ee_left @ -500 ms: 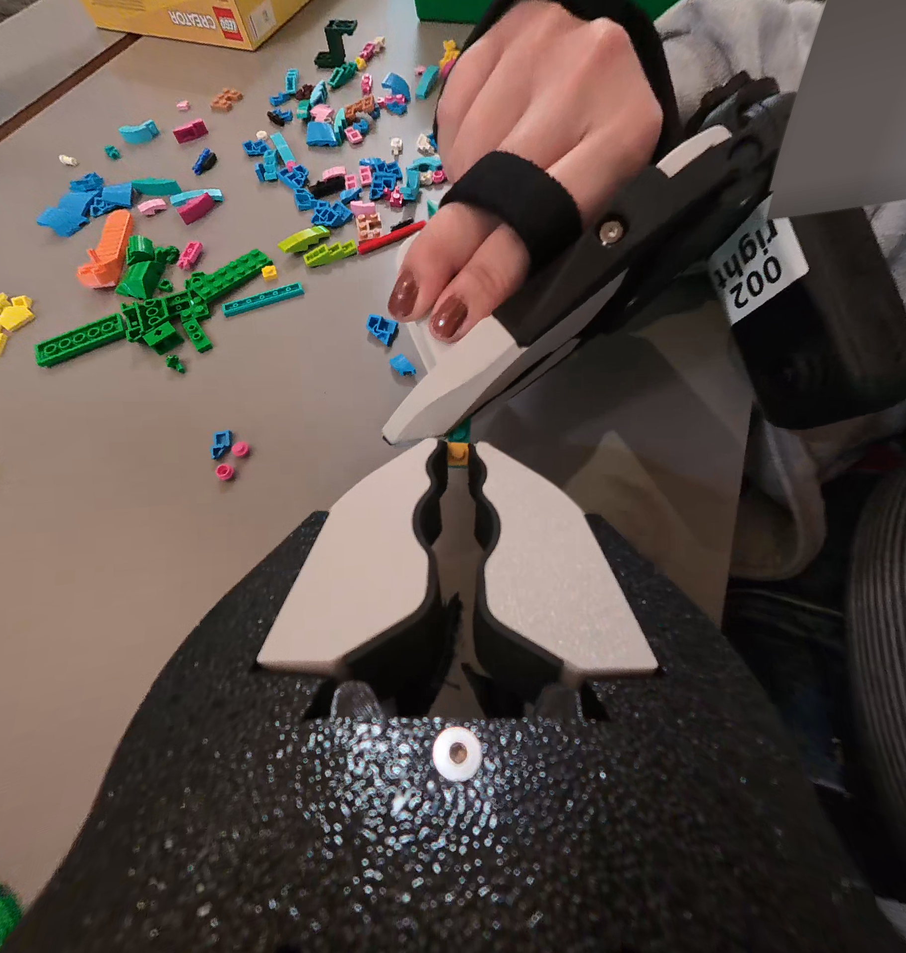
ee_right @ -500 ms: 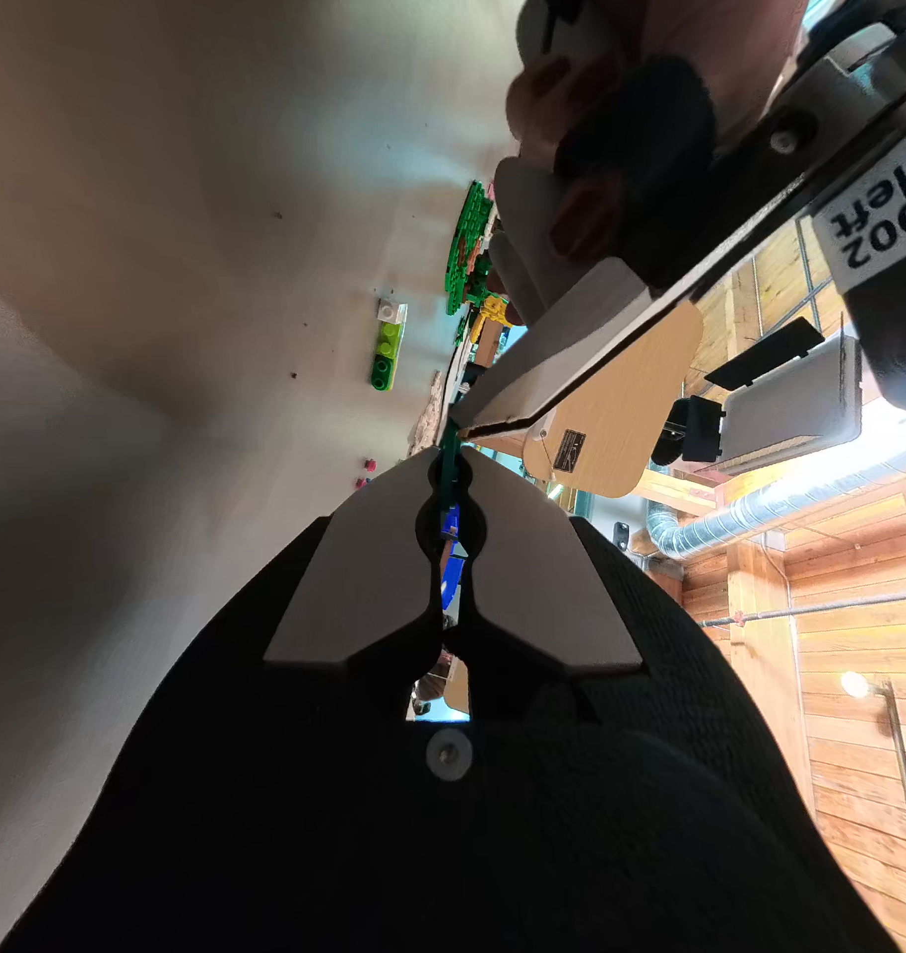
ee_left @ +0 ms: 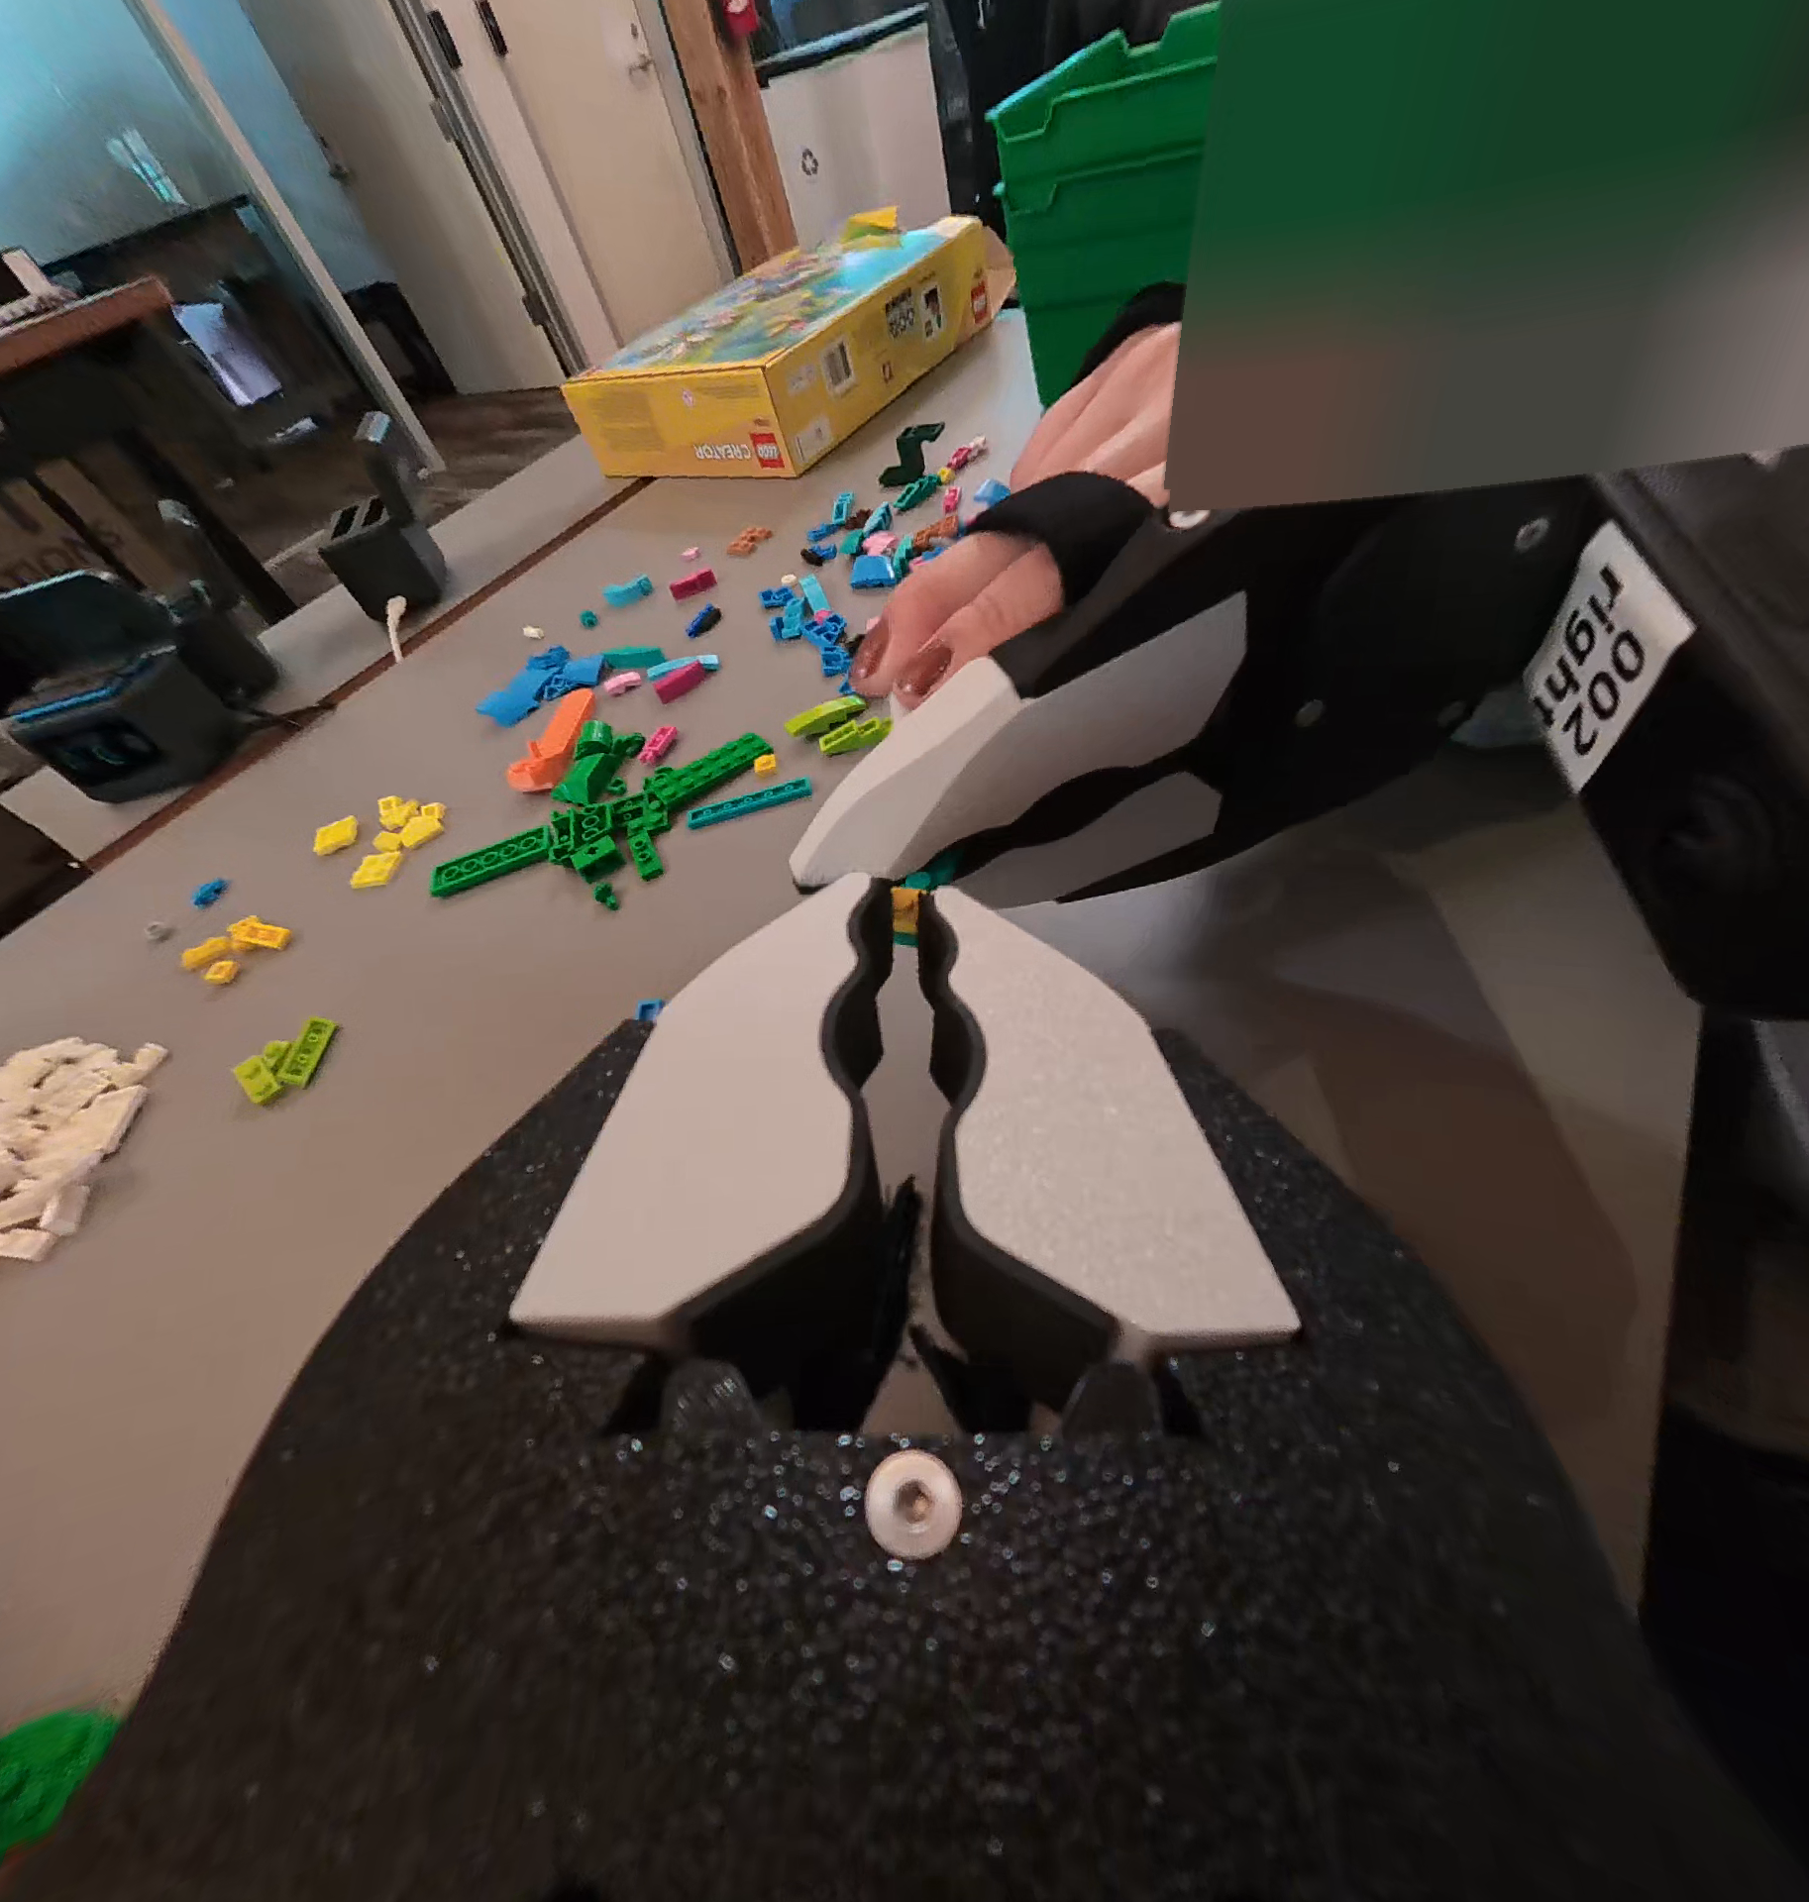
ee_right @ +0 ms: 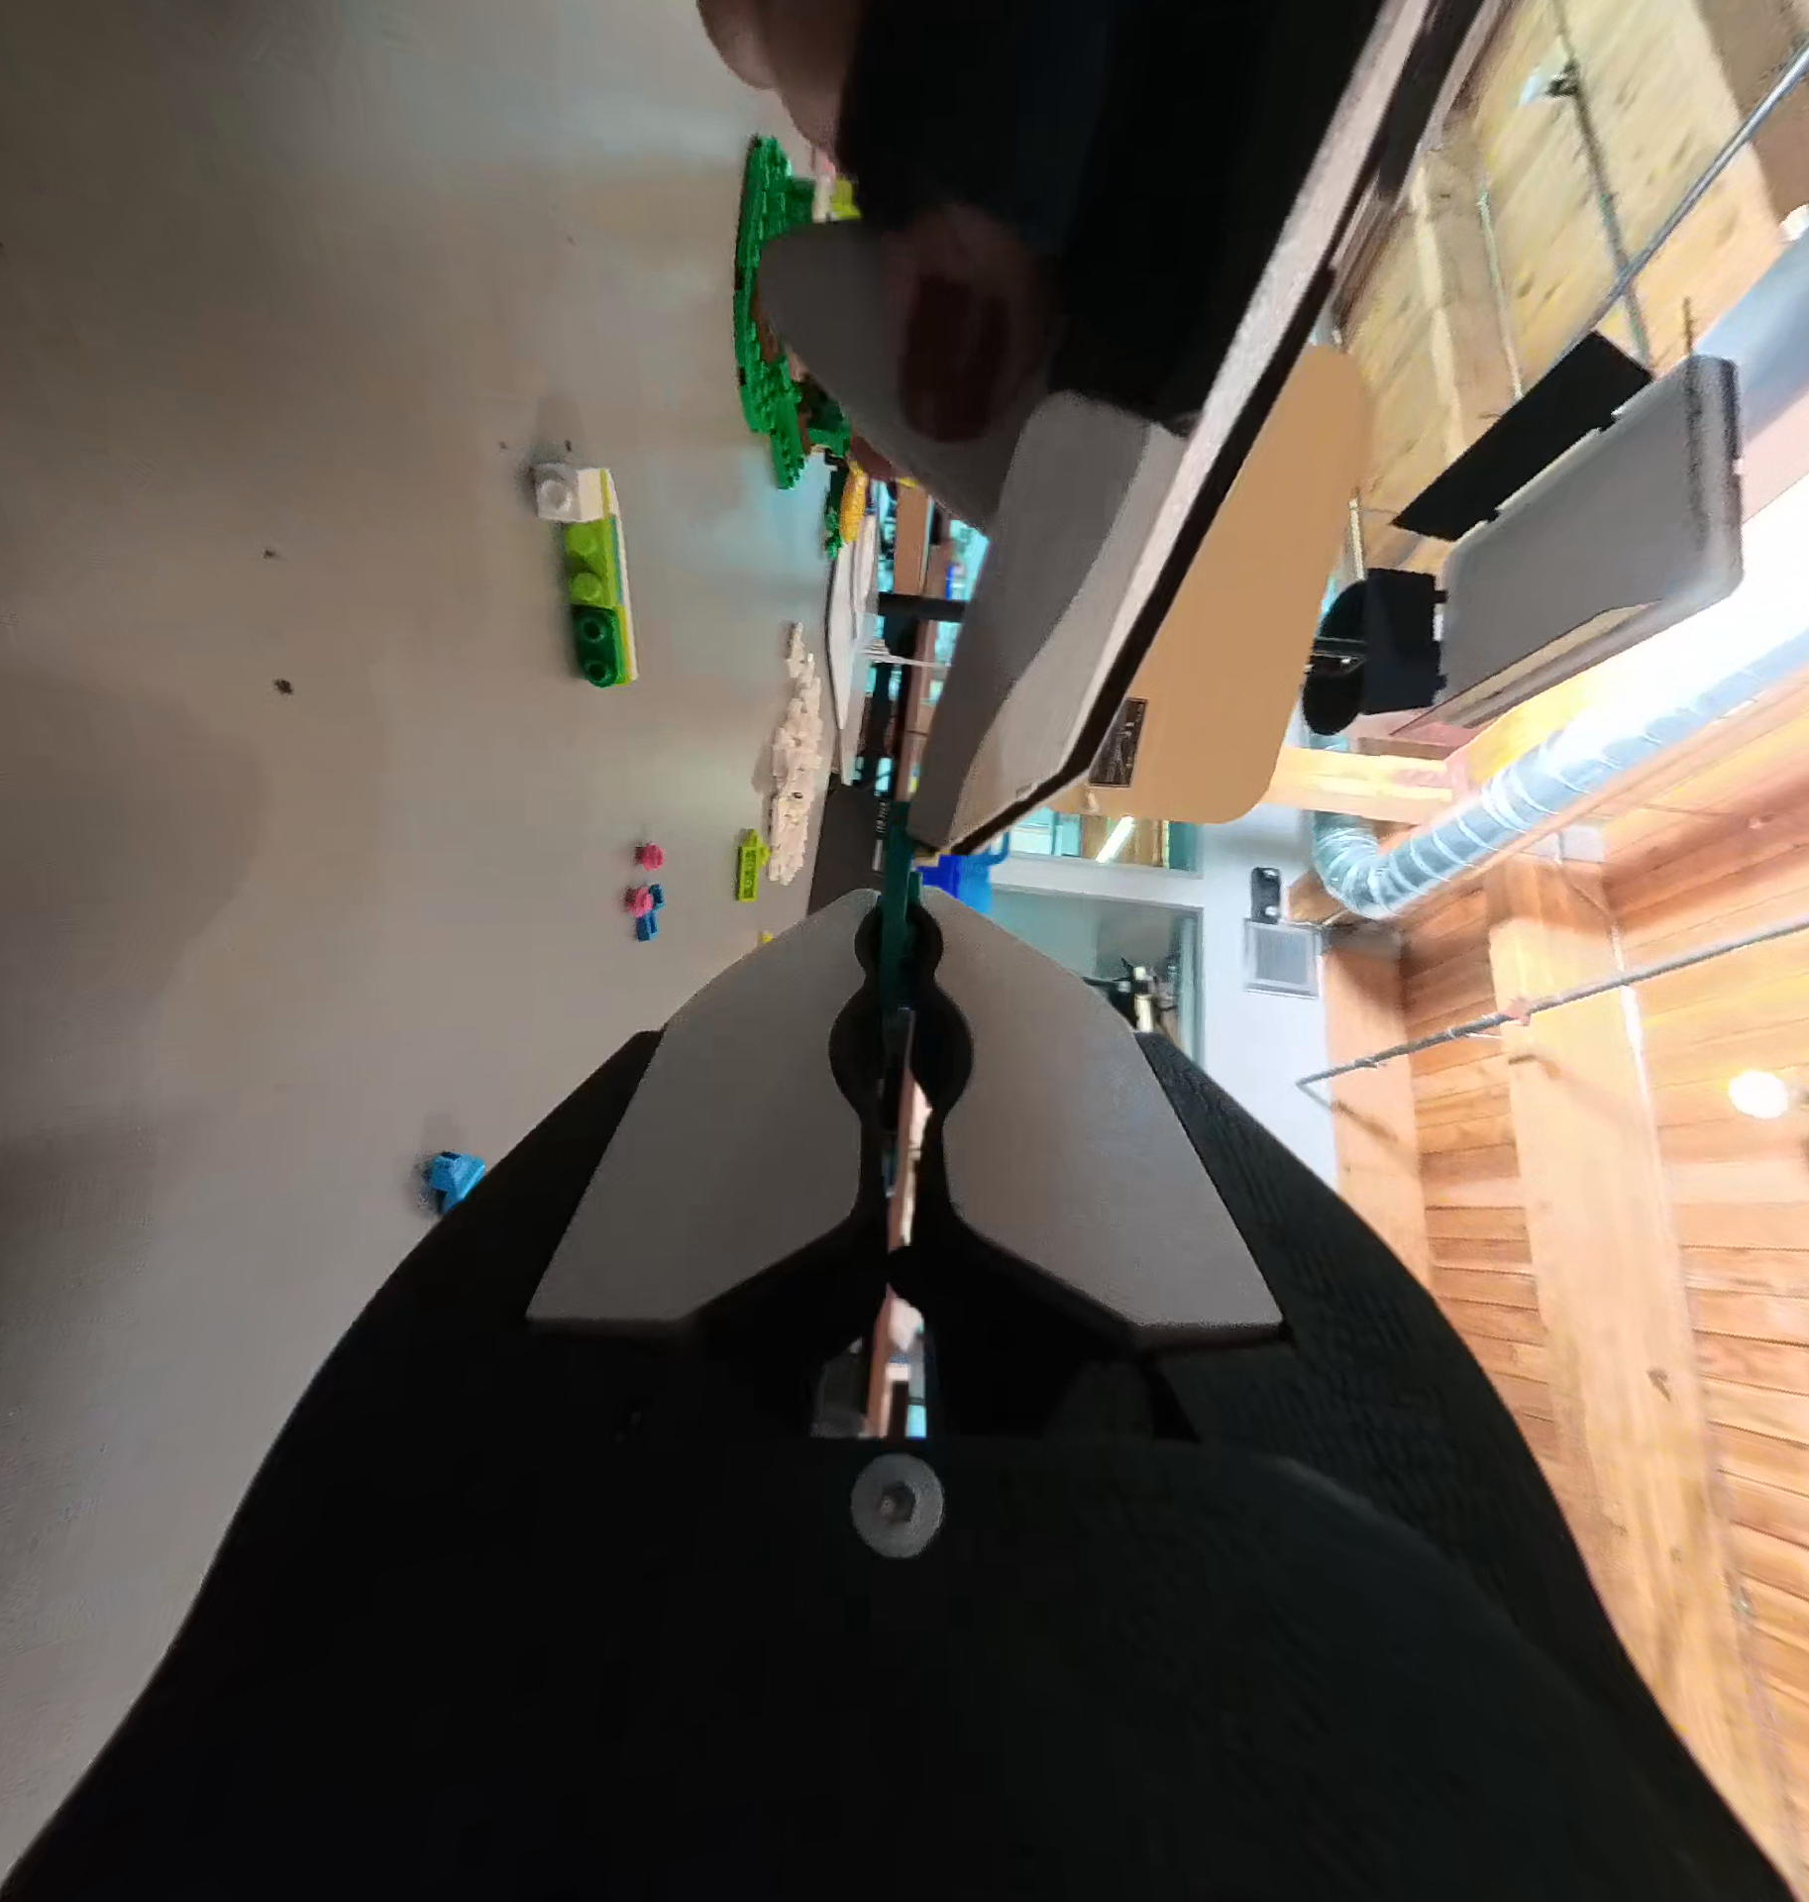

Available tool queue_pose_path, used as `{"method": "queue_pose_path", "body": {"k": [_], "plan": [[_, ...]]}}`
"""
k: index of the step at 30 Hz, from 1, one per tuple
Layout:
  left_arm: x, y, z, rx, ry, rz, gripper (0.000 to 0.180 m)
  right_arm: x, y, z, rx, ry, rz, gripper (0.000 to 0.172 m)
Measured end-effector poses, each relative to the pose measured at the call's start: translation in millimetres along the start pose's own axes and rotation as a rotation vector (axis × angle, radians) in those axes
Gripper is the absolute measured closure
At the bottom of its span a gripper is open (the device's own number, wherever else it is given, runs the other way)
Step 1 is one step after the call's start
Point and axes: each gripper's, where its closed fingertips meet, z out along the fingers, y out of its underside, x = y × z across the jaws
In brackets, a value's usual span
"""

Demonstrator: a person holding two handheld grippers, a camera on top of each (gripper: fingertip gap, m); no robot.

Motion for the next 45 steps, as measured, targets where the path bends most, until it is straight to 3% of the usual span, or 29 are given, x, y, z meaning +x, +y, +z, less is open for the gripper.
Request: {"method": "queue_pose_path", "body": {"k": [11,14,16,18,20,22,26,29,35,40,45], "plan": [[1.7,-7.7,-4.9,0.132,0.157,-0.268,0.176,5.2,-1.8,-0.9,0.016,0.017,0.037,0.172],[-0.5,-48.9,-29.3,0.378,0.285,-0.429,0.180,-28.9,12.1,3.9,-0.051,-0.130,-0.076,0.172],[-17.0,-36.8,-31.0,0.284,0.165,-0.332,0.180,-42.5,8.9,3.1,-0.017,-0.147,-0.161,0.172],[-18.7,-13.3,-23.7,0.149,0.140,-0.321,0.180,-31.2,3.8,3.4,0.001,-0.126,-0.045,0.172],[-13.3,9.8,-11.6,0.014,0.126,-0.291,0.178,-27.1,9.0,2.7,-0.018,-0.101,-0.062,0.172],[-3.7,25.3,-1.3,-0.101,0.122,-0.225,0.161,-30.4,6.0,0.8,0.005,-0.085,-0.099,0.172],[5.9,34.6,5.0,-0.177,0.113,-0.121,0.161,-32.4,-7.5,-0.9,0.050,-0.059,-0.132,0.172],[11.2,33.3,4.8,-0.174,0.143,-0.111,0.173,-33.7,-10.5,-0.7,0.056,-0.057,-0.140,0.172],[11.9,32.9,6.2,-0.178,0.138,-0.083,0.167,-38.8,-16.5,-1.3,0.070,-0.072,-0.150,0.172],[15.7,30.6,5.4,-0.179,0.161,-0.061,0.173,-40.0,-19.5,-1.0,0.073,-0.070,-0.155,0.172],[6.3,4.7,2.3,0.028,0.142,-0.248,0.173,-12.5,-12.6,-1.0,0.021,0.089,-0.165,0.172]]}}
